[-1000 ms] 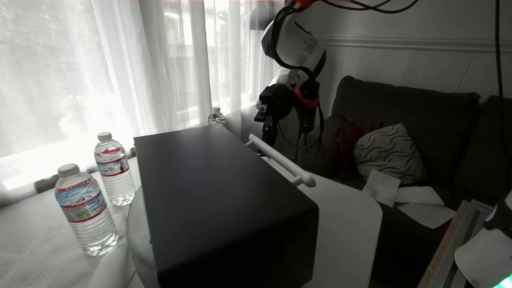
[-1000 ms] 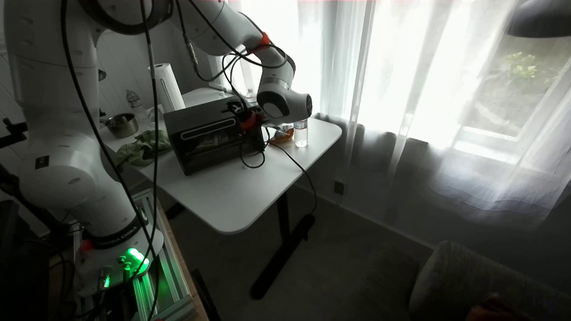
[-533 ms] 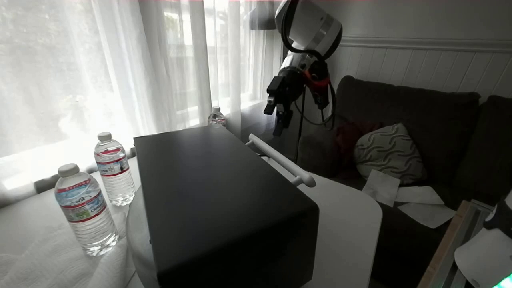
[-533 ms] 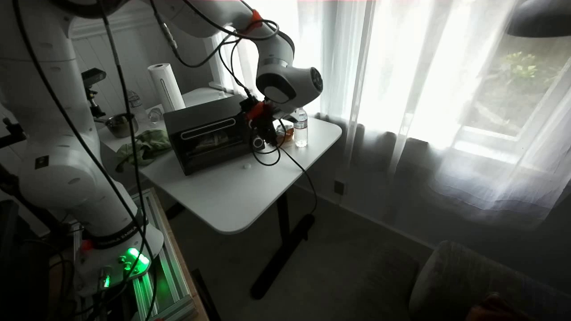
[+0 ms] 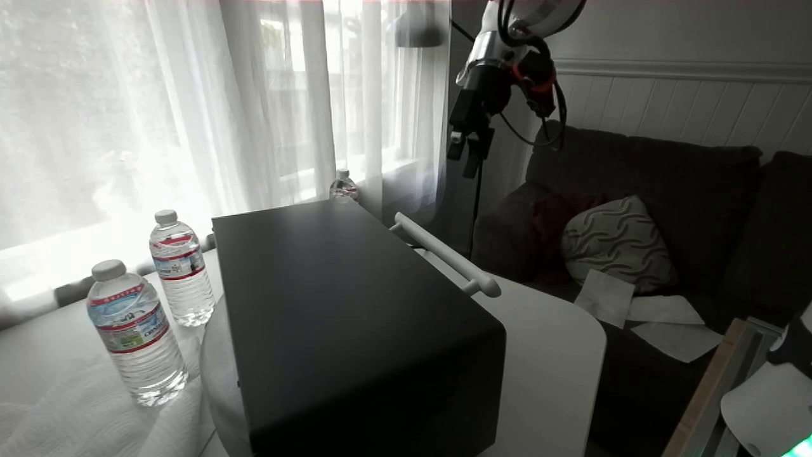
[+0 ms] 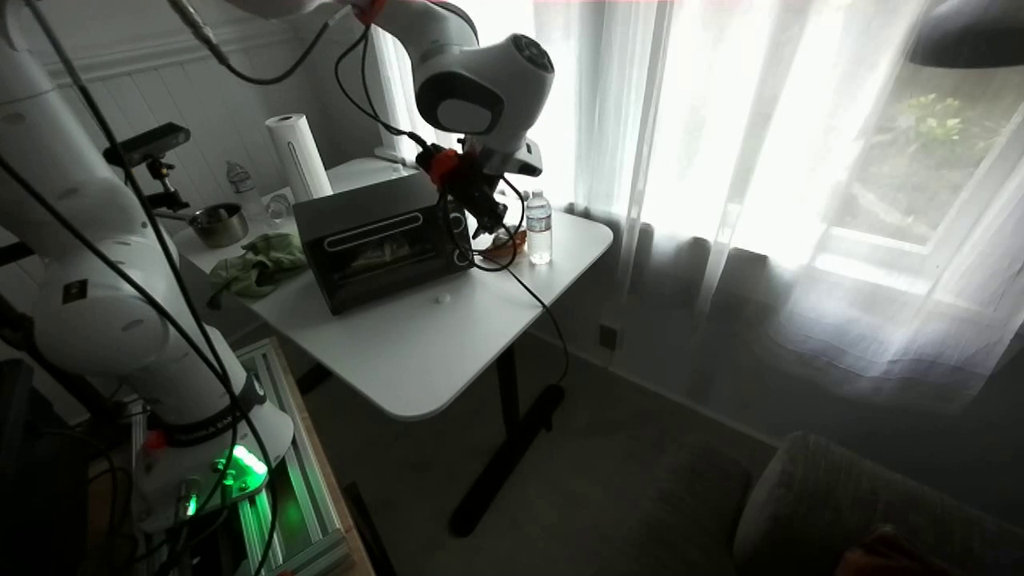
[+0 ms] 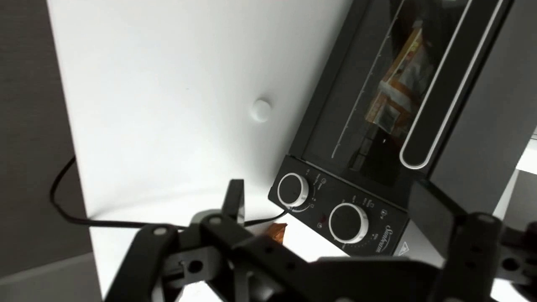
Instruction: Close the open oven
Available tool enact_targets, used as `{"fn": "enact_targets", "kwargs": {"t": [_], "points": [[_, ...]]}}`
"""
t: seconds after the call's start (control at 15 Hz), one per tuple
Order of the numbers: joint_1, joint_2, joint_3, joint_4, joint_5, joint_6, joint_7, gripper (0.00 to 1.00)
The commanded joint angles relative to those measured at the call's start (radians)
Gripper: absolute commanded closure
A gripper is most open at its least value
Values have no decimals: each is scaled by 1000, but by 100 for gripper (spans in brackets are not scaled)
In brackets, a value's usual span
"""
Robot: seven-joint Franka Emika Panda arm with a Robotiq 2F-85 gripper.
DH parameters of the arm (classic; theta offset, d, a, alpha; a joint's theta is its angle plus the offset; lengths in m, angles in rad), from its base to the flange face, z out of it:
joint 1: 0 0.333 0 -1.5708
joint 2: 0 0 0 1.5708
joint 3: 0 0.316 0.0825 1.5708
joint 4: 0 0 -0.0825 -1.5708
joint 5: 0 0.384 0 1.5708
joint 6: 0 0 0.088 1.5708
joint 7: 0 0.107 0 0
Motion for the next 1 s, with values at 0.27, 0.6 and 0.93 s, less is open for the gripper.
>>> {"fn": "enact_targets", "kwargs": {"t": [0.27, 0.6, 0.93], "points": [[12, -355, -32, -197, -104, 115, 82, 0], [28, -368, -86, -161, -83, 20, 6, 0], [32, -386, -93, -178, -83, 14, -6, 0]]}}
